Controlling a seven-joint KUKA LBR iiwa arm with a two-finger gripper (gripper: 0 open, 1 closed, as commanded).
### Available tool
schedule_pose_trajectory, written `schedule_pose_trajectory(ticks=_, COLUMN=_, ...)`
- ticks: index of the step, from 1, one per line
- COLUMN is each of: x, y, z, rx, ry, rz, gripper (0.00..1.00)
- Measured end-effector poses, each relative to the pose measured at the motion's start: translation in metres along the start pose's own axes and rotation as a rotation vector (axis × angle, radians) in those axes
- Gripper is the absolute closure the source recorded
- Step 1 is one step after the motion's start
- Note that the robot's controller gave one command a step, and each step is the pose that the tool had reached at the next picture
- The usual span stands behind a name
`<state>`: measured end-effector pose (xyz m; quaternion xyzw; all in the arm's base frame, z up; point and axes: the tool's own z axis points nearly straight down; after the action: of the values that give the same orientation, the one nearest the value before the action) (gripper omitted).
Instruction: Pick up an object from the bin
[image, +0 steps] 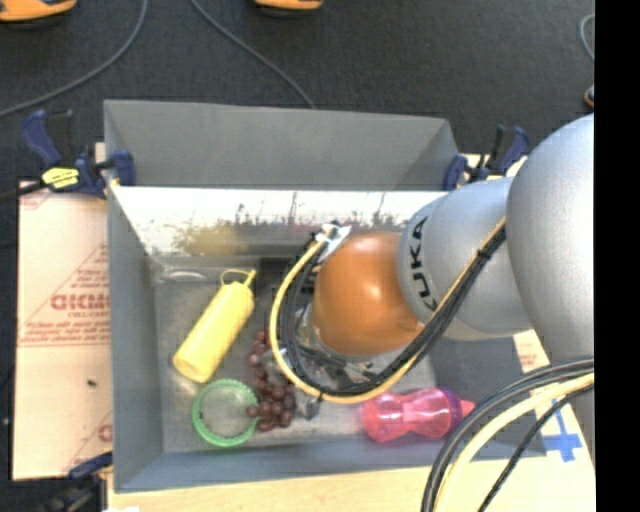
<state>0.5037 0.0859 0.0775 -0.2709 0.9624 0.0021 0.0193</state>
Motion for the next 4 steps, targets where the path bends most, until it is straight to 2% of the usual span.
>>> schedule_pose_trajectory(ticks=4, x=0.0001, y=0.0001, z=0.0001, rx=-0.001, ry=0.0, rz=0.004, gripper=1.0)
